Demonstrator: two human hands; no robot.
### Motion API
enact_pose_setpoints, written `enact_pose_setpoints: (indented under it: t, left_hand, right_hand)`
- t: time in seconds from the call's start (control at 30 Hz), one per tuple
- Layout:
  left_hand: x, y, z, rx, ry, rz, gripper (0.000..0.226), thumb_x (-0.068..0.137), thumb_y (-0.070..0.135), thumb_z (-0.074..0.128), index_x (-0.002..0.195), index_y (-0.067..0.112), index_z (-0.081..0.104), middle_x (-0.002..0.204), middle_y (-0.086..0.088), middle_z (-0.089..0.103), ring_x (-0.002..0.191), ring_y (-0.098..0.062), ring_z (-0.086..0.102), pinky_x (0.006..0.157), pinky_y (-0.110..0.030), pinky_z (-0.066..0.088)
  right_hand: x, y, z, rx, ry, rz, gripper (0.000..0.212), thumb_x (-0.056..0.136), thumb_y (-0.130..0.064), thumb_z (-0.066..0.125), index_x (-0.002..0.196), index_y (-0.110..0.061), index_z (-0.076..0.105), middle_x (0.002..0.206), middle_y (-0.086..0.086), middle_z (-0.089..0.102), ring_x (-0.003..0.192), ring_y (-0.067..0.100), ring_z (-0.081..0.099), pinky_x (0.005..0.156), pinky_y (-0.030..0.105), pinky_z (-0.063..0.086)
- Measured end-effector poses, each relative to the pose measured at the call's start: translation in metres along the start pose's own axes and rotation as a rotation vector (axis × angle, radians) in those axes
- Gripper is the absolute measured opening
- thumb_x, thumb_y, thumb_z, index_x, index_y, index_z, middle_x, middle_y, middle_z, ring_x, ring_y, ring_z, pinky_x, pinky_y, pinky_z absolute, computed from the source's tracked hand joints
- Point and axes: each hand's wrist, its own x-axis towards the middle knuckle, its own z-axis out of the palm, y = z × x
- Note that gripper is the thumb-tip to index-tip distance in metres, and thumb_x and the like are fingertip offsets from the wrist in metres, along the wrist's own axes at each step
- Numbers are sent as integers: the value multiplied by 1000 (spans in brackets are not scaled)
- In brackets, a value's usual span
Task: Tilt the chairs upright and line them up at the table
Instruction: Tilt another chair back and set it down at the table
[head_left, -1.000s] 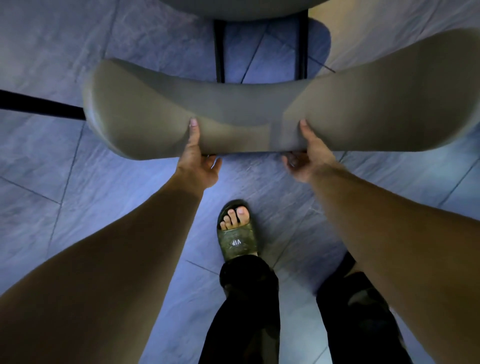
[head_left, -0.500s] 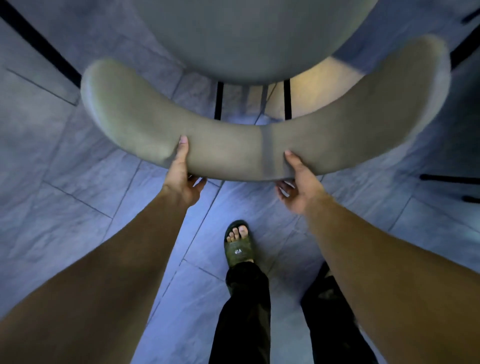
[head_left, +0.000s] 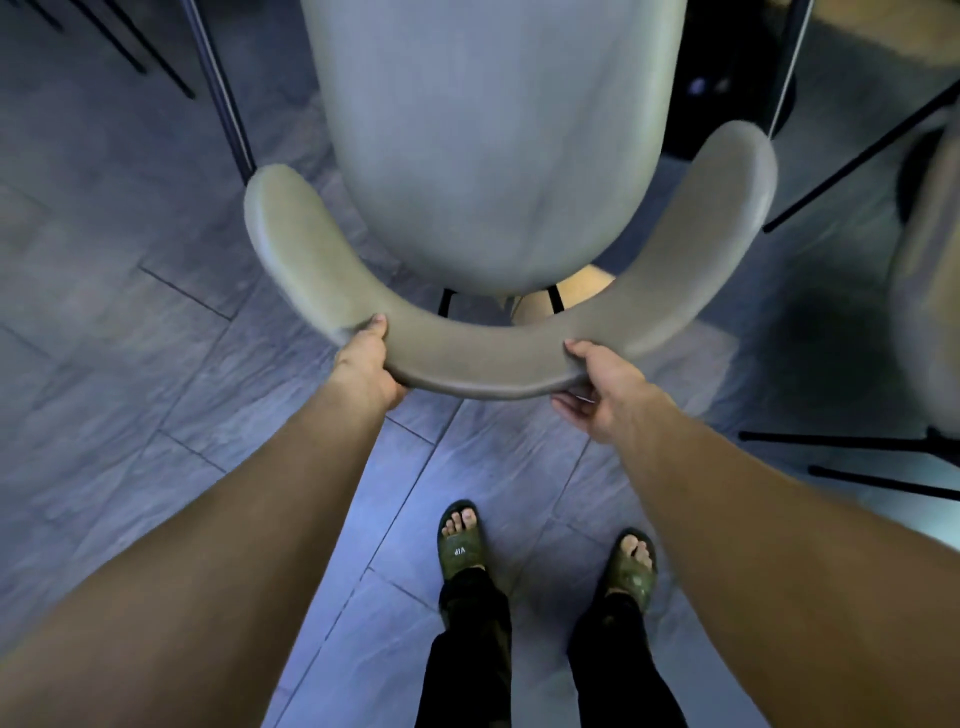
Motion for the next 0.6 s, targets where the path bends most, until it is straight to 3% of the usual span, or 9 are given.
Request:
enact_pose_setpoints:
  t: [0.17, 0.3, 0.4, 0.6]
  left_hand:
    - [-46, 21, 7, 50, 53, 24, 45, 91, 31, 64, 132, 16, 52, 131, -5, 61, 116, -27, 61, 88, -53, 49]
    - [-71, 27, 10, 75, 96, 30, 45, 91, 32, 64, 131, 15, 52, 130, -7, 61, 115, -29, 60, 92, -54, 48]
    - [-83, 30, 7, 102, 116, 60, 45, 91, 30, 64, 131, 13, 53, 129, -9, 62, 112, -29, 62, 93, -52, 49]
    - [-101, 38, 9, 186, 139, 143, 43, 90, 23, 62, 129, 9, 54, 128, -10, 62, 111, -30, 62, 95, -51, 50]
  right_hand:
    - [-50, -17, -9, -56, 11, 40, 33, 92, -32, 60, 75, -8, 46, 69, 8, 52, 61, 17, 54, 63, 32, 53]
    - [-78, -26, -21, -84, 4, 61, 31, 94, -25, 57, 73, -6, 44, 68, 10, 53, 59, 20, 53, 63, 33, 53]
    - [-97, -27, -26, -104, -4, 74, 30, 94, -22, 54, 73, -5, 43, 68, 11, 53, 58, 22, 54, 51, 33, 52]
    - [-128, -27, -36, -93, -20, 70, 29, 95, -18, 51, 72, -3, 42, 65, 13, 54, 55, 24, 54, 58, 34, 49]
